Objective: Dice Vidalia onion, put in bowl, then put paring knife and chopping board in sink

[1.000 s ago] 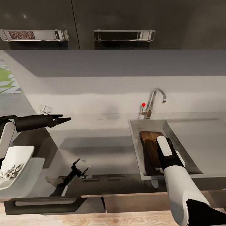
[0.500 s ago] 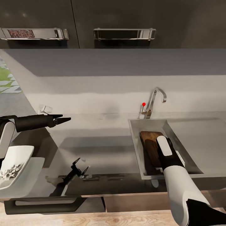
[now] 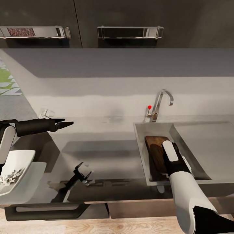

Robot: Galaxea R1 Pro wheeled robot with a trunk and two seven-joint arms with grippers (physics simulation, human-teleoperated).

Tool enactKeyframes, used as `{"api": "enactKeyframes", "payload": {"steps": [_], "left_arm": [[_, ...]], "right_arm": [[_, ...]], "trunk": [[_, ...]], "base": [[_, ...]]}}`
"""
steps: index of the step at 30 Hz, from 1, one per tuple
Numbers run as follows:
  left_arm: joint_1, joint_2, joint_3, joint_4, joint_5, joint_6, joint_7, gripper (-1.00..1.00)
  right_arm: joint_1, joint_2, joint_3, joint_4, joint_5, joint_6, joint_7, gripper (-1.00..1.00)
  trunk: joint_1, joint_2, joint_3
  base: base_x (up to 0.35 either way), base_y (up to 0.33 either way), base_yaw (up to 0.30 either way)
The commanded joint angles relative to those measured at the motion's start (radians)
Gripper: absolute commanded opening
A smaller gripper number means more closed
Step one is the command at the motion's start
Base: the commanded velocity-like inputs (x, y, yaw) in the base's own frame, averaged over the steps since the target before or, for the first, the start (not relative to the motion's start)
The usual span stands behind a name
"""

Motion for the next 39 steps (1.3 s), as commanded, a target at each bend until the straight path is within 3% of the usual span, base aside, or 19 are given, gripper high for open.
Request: {"api": "enactKeyframes", "payload": {"steps": [1, 19, 20, 39], "left_arm": [[-0.001, 0.000, 0.001, 0.000, -0.002, 0.004, -0.005, 1.00], [-0.001, 0.001, 0.001, -0.002, -0.002, 0.003, -0.006, 1.00], [-0.001, 0.001, 0.001, -0.002, -0.002, 0.003, -0.006, 1.00], [-0.001, 0.000, 0.001, -0.002, -0.002, 0.002, -0.006, 1.00]], "right_arm": [[-0.001, 0.001, -0.003, -0.001, -0.001, 0.008, -0.003, -1.00], [-0.001, 0.001, -0.003, -0.001, -0.002, 0.008, 0.000, -1.00], [-0.001, 0.001, -0.003, -0.001, -0.002, 0.008, 0.000, 1.00], [-0.001, 0.001, -0.003, -0.001, -0.003, 0.008, 0.000, 1.00]], "trunk": [[0.000, -0.001, -0.002], [0.000, -0.001, -0.002], [0.000, -0.001, -0.002], [0.000, -0.001, -0.002]], "base": [[0.000, 0.000, 0.019], [0.000, 0.000, 0.001], [0.000, 0.000, 0.000], [0.000, 0.000, 0.000]]}}
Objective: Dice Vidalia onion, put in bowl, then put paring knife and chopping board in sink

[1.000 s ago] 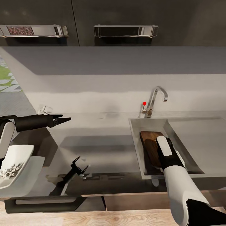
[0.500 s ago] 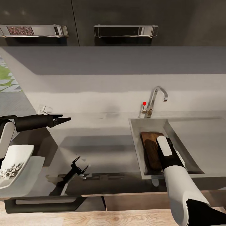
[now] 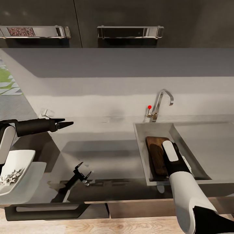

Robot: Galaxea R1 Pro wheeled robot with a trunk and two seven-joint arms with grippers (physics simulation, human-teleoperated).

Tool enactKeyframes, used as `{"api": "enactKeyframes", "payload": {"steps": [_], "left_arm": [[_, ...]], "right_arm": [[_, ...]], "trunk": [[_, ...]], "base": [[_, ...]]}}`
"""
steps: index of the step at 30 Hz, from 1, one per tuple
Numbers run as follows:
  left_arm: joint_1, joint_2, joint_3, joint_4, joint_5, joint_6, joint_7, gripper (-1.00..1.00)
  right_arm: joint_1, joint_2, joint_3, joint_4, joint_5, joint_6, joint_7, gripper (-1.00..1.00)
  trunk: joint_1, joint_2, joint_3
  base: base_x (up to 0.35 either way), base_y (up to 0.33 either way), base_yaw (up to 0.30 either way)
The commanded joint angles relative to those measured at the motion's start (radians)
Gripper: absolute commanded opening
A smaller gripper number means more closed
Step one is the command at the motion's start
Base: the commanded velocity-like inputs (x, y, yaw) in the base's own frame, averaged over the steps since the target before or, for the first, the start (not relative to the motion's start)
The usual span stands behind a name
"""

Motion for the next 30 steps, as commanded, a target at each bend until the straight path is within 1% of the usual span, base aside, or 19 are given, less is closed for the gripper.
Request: {"api": "enactKeyframes", "payload": {"steps": [1, 10, 24, 30], "left_arm": [[-0.001, 0.000, 0.001, 0.000, -0.002, 0.004, -0.005, 1.00], [-0.001, 0.000, 0.001, 0.000, -0.002, 0.004, -0.005, 1.00], [-0.001, 0.000, 0.001, 0.000, -0.002, 0.003, -0.005, 1.00], [-0.001, -0.003, 0.001, 0.000, -0.002, 0.003, -0.005, 1.00]], "right_arm": [[-0.001, 0.001, -0.003, -0.001, -0.001, 0.008, -0.003, 1.00], [-0.001, 0.001, -0.003, -0.001, -0.002, 0.008, -0.003, 1.00], [-0.001, 0.001, -0.004, -0.002, -0.002, 0.008, -0.002, 1.00], [-0.001, 0.001, -0.004, -0.002, -0.003, 0.009, 0.009, 1.00]], "trunk": [[0.000, -0.001, -0.001], [0.000, -0.001, 0.007], [0.000, -0.001, 0.027], [0.000, -0.001, 0.036]], "base": [[0.000, 0.000, 0.000], [0.000, 0.000, 0.000], [0.000, 0.000, 0.000], [0.000, 0.000, 0.000]]}}
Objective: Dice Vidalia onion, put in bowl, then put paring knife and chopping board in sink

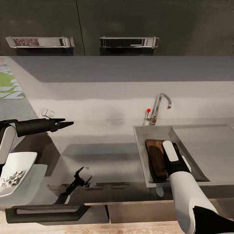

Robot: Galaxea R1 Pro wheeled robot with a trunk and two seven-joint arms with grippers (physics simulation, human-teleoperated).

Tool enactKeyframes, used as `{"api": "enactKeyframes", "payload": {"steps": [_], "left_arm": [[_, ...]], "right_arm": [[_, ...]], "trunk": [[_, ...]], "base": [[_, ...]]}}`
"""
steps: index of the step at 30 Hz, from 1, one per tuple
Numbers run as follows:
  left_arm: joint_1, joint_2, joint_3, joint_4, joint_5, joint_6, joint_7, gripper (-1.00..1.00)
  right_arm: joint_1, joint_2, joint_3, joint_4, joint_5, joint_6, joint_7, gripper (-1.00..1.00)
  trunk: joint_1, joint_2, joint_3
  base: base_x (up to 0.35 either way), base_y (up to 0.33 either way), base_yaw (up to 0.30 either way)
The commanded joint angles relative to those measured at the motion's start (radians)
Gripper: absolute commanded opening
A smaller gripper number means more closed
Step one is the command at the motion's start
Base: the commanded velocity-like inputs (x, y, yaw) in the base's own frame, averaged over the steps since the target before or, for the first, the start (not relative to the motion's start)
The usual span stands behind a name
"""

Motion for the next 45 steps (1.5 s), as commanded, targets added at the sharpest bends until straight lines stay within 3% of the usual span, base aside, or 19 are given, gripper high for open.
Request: {"api": "enactKeyframes", "payload": {"steps": [1, 23, 29, 34, 35, 37, 41, 45], "left_arm": [[-0.001, 0.000, 0.001, 0.000, -0.002, 0.003, -0.005, 1.00], [-0.001, -0.002, 0.001, 0.000, -0.002, 0.002, -0.005, 1.00], [-0.001, -0.002, 0.001, 0.000, -0.002, 0.002, -0.005, 1.00], [-0.001, -0.004, 0.001, 0.000, -0.002, 0.002, -0.004, 1.00], [-0.001, -0.005, 0.001, 0.000, -0.002, 0.002, -0.004, 1.00], [-0.001, -0.005, 0.001, 0.000, -0.002, 0.002, -0.003, 1.00], [-0.001, -0.005, 0.001, 0.000, -0.002, 0.002, -0.003, 1.00], [-0.001, -0.005, 0.001, 0.000, -0.002, 0.002, -0.003, 1.00]], "right_arm": [[-0.001, 0.001, -0.003, -0.001, -0.001, 0.008, -0.003, 1.00], [-0.001, 0.001, 0.017, -0.028, -0.003, 0.015, -0.001, 1.00], [-0.001, 0.001, 0.083, -0.083, -0.003, 0.018, 0.000, 1.00], [-0.001, 0.001, 0.177, -0.136, -0.003, 0.021, 0.000, 1.00], [-0.001, 0.001, 0.278, -0.187, -0.003, 0.022, 0.000, 1.00], [-0.001, 0.001, 0.324, -0.203, -0.003, 0.022, 0.000, 1.00], [-0.001, 0.001, 0.353, -0.231, -0.003, 0.032, 0.000, 1.00], [-0.001, 0.001, 0.358, -0.263, -0.003, 0.112, 0.009, 1.00]], "trunk": [[0.000, -0.001, 0.000], [0.000, -0.001, 0.033], [0.000, -0.001, 0.042], [0.000, -0.001, 0.048], [0.000, -0.001, 0.049], [0.000, -0.001, 0.049], [0.000, -0.001, 0.049], [0.000, -0.001, 0.049]], "base": [[0.000, 0.000, 0.000], [0.000, 0.000, 0.029], [0.000, 0.000, 0.081], [0.000, 0.000, 0.073], [0.000, 0.000, 0.011], [0.000, 0.000, 0.006], [0.000, 0.000, 0.002], [0.000, 0.000, 0.000]]}}
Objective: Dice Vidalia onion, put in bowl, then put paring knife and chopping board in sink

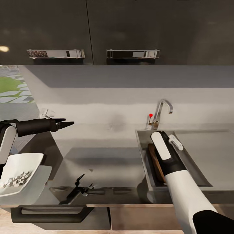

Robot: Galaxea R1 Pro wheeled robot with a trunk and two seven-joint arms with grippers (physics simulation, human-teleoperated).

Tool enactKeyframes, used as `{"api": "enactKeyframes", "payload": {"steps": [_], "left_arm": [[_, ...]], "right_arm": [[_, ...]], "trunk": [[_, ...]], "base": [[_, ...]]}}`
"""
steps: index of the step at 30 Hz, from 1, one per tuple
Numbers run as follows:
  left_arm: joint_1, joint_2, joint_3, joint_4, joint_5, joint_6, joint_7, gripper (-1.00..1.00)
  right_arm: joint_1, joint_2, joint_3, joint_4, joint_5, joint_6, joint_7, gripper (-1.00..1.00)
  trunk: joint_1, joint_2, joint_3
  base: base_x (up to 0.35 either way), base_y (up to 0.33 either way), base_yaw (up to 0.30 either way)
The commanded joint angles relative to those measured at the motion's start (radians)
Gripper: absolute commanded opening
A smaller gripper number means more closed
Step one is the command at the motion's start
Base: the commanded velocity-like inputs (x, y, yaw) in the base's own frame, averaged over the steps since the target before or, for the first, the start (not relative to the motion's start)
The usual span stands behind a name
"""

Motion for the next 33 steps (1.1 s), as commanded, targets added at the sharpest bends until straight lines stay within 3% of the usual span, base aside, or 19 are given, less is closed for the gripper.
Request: {"api": "enactKeyframes", "payload": {"steps": [1, 8, 9, 10, 12, 14, 18, 24, 27, 30, 33], "left_arm": [[-0.001, 0.000, 0.001, 0.000, -0.002, 0.004, -0.005, 1.00], [-0.001, 0.001, 0.001, 0.000, -0.002, 0.004, -0.005, 1.00], [-0.001, 0.001, 0.001, 0.000, -0.002, 0.004, -0.005, 1.00], [-0.001, 0.001, 0.001, 0.000, -0.002, 0.005, -0.006, 1.00], [-0.001, 0.000, 0.001, 0.000, -0.002, 0.005, -0.007, 1.00], [-0.001, 0.000, 0.001, 0.000, -0.002, 0.004, -0.007, 1.00], [-0.001, -0.002, 0.001, 0.000, -0.002, 0.004, -0.008, 1.00], [-0.001, -0.004, -0.001, 0.000, -0.001, 0.004, -0.008, 1.00], [-0.001, -0.012, -0.001, 0.000, -0.002, 0.004, -0.007, 1.00], [-0.001, -0.020, -0.001, 0.000, -0.002, 0.004, -0.007, 1.00], [-0.001, -0.021, -0.001, 0.000, -0.002, 0.004, -0.006, 1.00]], "right_arm": [[-0.001, 0.000, 0.001, -0.004, -0.002, 0.026, 0.001, 1.00], [-0.001, -0.025, -0.003, -0.022, -0.002, 0.196, 0.221, 1.00], [-0.001, -0.050, -0.003, -0.023, -0.002, 0.269, 0.317, 1.00], [-0.001, -0.066, -0.003, -0.023, -0.002, 0.297, 0.371, 1.00], [-0.001, -0.093, -0.004, -0.024, -0.001, 0.324, 0.448, 1.00], [-0.001, -0.145, -0.003, -0.024, -0.001, 0.348, 0.558, 1.00], [-0.001, -0.178, -0.002, -0.024, -0.001, 0.354, 0.604, 1.00], [-0.001, -0.188, 0.002, -0.024, -0.001, 0.372, 0.644, 1.00], [0.000, -0.190, 0.003, -0.024, -0.001, 0.426, 0.716, 1.00], [0.000, -0.215, 0.003, -0.024, -0.001, 0.456, 0.800, 1.00], [0.000, -0.222, 0.004, -0.024, -0.001, 0.459, 0.818, 1.00]], "trunk": [[0.000, -0.001, -0.001], [0.000, -0.001, -0.001], [0.000, -0.001, -0.001], [0.000, -0.001, -0.001], [0.000, -0.001, 0.001], [0.000, -0.001, 0.004], [0.000, -0.001, 0.010], [0.000, -0.001, 0.020], [0.000, -0.001, 0.025], [0.000, -0.001, 0.029], [0.000, -0.001, 0.034]], "base": [[0.000, 0.000, 0.000], [0.000, 0.000, 0.000], [0.000, 0.000, 0.000], [0.000, 0.000, 0.000], [0.000, 0.000, 0.000], [0.000, 0.000, 0.000], [0.000, 0.000, 0.000], [0.000, 0.000, 0.000], [0.000, 0.000, 0.000], [-0.087, 0.000, 0.000], [-0.245, 0.000, 0.000]]}}
